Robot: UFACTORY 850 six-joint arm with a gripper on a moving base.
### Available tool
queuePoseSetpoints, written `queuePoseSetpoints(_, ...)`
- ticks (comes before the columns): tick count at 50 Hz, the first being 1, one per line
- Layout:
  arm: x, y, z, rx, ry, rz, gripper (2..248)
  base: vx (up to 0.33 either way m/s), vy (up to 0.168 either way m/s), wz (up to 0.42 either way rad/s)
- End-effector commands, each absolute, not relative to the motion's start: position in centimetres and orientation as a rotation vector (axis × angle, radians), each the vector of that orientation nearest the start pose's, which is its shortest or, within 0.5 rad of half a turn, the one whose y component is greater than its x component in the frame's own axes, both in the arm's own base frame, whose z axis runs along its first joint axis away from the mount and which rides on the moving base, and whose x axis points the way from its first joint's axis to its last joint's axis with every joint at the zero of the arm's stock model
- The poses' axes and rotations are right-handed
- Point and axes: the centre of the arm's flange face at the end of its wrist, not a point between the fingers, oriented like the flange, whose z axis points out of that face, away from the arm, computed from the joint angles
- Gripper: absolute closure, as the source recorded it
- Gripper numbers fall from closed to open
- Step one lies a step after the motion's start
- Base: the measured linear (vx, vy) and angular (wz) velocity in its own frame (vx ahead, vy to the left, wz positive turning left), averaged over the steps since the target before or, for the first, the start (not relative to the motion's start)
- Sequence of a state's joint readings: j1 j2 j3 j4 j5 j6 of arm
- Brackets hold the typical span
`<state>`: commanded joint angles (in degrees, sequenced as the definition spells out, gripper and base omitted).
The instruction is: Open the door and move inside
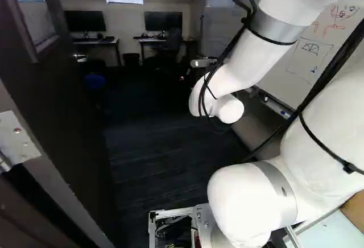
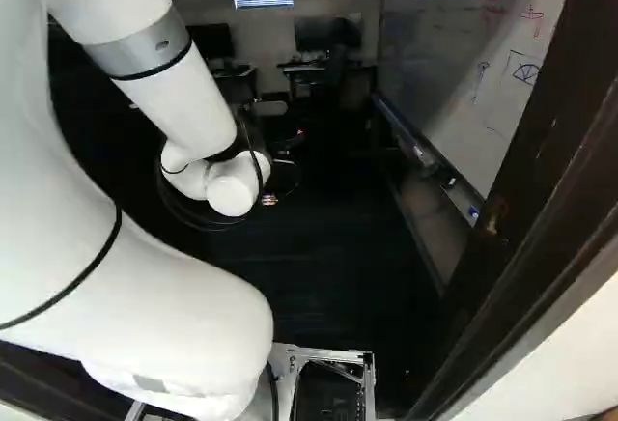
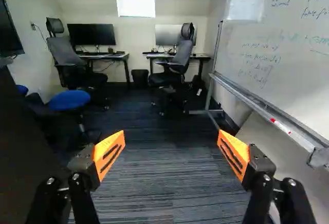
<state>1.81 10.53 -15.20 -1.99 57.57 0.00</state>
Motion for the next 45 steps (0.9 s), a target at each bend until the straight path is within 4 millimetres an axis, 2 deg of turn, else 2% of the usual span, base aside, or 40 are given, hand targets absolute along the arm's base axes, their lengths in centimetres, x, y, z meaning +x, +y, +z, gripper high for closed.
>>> queuePoseSetpoints(45, 33.79, 1.33, 41.83, -2.323, -0.089, -2.067, 3, 0.219, 0.007, -0.004)
